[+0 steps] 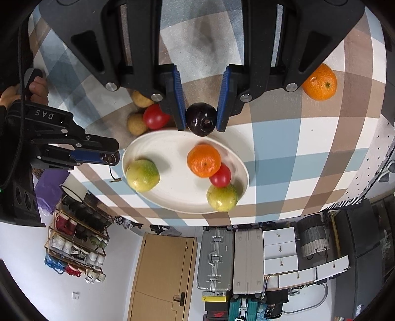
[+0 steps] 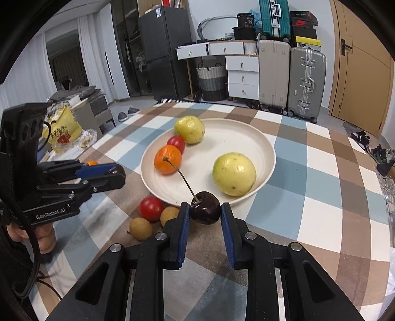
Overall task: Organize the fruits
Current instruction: 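Carry the plum and cherry over the plate and open both tools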
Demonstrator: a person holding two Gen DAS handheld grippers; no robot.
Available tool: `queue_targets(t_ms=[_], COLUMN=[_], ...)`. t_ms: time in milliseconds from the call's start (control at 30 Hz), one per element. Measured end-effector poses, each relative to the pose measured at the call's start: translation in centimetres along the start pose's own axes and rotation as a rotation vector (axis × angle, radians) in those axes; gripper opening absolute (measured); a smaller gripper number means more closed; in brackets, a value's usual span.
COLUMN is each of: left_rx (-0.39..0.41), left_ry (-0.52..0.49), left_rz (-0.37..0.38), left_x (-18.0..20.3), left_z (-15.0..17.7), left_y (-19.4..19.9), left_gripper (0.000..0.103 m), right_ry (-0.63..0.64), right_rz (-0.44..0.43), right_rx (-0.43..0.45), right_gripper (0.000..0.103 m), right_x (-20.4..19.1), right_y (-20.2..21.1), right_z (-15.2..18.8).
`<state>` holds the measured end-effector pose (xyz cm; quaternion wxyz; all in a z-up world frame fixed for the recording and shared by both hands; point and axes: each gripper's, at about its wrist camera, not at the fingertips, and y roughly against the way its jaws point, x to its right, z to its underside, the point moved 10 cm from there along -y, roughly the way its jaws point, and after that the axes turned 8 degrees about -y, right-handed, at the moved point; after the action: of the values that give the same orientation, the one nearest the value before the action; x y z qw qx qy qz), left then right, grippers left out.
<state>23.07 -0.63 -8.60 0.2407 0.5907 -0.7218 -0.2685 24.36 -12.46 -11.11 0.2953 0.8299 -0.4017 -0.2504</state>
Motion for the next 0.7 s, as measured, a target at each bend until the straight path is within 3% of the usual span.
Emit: queue_targets(t_ms=[267, 700], left_rx=[0.028, 0.057], left_ry=[-0.006, -0.023], left_rz=[0.003, 0.017], left_x=[0.7, 1.1], left_z=[-2.5, -7.6], left_y=[0.3, -1.8], left_gripper=[0.022, 0.022], right_ry=[-0.055, -0.106], right_rz=[-0.006, 0.008], right_rx=[0.061, 0.073], right_gripper=[0.025, 0.025], right_x=[0.5, 2.1], right_y=[1.1, 0.1], right_z=[-2.6, -6.5])
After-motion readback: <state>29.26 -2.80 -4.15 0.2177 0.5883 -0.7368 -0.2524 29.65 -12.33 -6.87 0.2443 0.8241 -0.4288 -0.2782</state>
